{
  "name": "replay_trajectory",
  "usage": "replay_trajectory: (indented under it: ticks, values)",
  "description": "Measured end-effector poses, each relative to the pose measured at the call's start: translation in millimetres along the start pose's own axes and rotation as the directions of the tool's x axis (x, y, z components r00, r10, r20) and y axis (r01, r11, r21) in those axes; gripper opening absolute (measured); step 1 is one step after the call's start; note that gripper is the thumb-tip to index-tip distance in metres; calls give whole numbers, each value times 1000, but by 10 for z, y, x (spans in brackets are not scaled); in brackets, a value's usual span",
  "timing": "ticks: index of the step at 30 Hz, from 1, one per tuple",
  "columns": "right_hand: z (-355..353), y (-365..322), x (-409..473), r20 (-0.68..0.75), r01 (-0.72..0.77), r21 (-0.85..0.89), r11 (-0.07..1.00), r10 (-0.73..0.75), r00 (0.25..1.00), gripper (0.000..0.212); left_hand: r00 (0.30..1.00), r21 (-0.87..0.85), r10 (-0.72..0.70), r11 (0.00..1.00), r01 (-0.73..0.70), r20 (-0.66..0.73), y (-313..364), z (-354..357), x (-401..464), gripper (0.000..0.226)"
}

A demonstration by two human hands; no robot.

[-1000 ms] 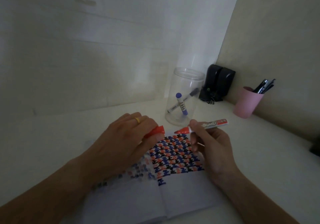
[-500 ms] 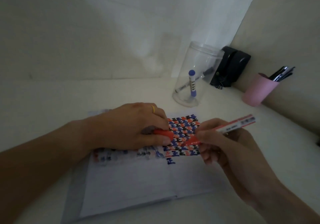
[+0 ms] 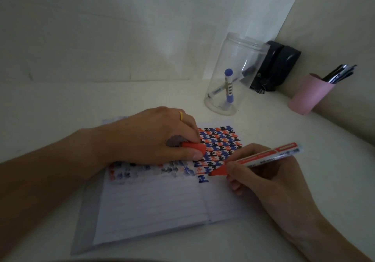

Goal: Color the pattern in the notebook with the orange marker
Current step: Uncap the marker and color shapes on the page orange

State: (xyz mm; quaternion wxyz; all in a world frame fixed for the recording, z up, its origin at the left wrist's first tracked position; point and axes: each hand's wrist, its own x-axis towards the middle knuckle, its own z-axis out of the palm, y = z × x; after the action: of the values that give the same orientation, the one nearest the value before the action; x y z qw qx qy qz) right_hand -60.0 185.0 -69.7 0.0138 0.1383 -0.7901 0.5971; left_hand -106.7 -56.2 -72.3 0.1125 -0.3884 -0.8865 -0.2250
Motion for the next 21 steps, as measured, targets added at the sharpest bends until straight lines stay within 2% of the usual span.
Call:
replay_trajectory:
  ticks: [7, 21]
  values:
    - [6, 30, 5, -21, -5, -85, 996, 4, 1000, 9, 1000, -4, -5, 1000, 5, -9, -2, 11, -6, 34]
    - [-27, 12, -14, -7, -20, -54, 998, 20, 1000, 8, 1000, 4, -19, 1000, 19, 0, 17, 2, -6, 35]
